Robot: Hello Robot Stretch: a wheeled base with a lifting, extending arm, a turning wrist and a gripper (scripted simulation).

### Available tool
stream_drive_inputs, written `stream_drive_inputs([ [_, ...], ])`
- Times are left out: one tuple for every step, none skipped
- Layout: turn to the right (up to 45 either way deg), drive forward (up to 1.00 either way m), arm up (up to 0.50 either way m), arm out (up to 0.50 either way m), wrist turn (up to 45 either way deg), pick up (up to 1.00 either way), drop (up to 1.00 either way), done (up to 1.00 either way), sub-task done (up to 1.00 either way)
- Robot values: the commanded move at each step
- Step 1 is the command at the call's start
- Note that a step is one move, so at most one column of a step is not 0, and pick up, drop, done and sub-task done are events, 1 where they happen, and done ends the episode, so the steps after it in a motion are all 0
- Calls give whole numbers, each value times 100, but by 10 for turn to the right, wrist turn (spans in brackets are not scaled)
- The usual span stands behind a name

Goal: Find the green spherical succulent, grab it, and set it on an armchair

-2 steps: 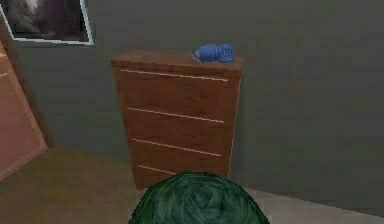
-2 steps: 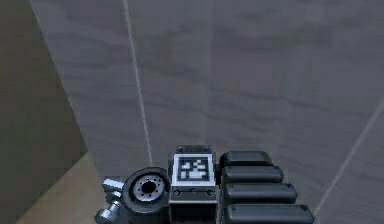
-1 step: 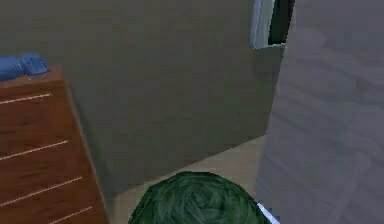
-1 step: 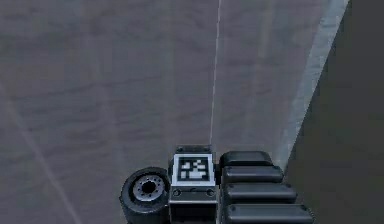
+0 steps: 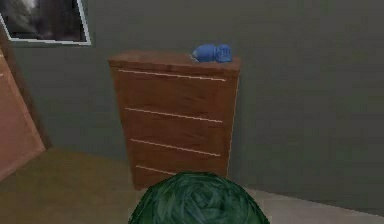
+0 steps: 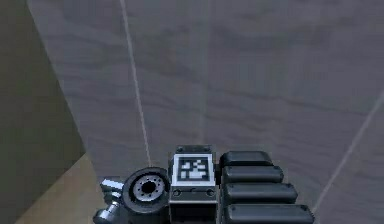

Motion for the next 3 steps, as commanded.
stream_drive_inputs([
  [-450, 0, 0, 0, 0, 0, 0, 0, 0],
  [-180, 0, 0, 0, 0, 0, 0, 0, 0],
  [0, 100, 0, 0, 0, 0, 0, 0, 0],
])
